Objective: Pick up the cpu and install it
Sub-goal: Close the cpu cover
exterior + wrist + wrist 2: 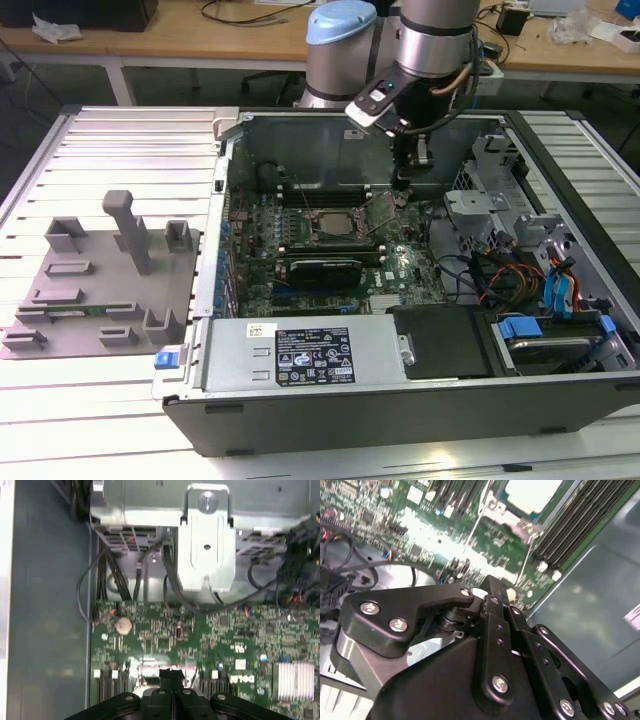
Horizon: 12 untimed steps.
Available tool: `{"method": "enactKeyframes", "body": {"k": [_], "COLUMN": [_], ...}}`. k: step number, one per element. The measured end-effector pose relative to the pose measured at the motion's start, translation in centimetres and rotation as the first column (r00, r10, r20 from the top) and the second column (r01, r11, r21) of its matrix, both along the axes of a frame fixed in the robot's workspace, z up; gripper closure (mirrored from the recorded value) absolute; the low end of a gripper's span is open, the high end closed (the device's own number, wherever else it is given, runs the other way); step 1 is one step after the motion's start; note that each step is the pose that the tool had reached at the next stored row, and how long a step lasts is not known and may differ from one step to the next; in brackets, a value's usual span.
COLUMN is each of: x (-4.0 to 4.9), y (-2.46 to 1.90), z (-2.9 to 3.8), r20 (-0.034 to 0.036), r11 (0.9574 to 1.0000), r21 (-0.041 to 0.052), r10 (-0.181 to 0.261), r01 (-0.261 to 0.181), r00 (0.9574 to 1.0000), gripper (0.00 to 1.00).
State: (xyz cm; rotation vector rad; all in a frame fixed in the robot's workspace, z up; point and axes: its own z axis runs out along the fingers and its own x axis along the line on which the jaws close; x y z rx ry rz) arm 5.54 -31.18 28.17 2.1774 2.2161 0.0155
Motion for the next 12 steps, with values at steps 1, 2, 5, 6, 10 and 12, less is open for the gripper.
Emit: {"method": "enactKeyframes", "body": {"k": [1,2,5,6,10,12], "x": [0.76,1.27,1.50,1.51,1.52,1.53], "y": [0.00,0.00,0.01,0.00,0.00,0.00], "z": [0.00,0.00,0.00,0.00,-0.31,-1.27], "r20": [-0.0003,-0.0005,-0.0005,-0.0005,-0.0006,-0.0010], "r11": [1.0000,1.0000,1.0000,1.0000,1.0000,1.0000], "r21": [0.0000,0.0000,0.0001,0.0000,0.0000,0.0000], "r10": [0.000,0.000,0.000,0.000,0.000,0.000], "r01": [0.000,0.000,0.000,0.000,0.000,0.000], "r00": [1.0000,1.0000,1.0000,1.0000,1.0000,1.0000], "gripper": [0.89,0.89,0.89,0.89,0.89,0.89]}}
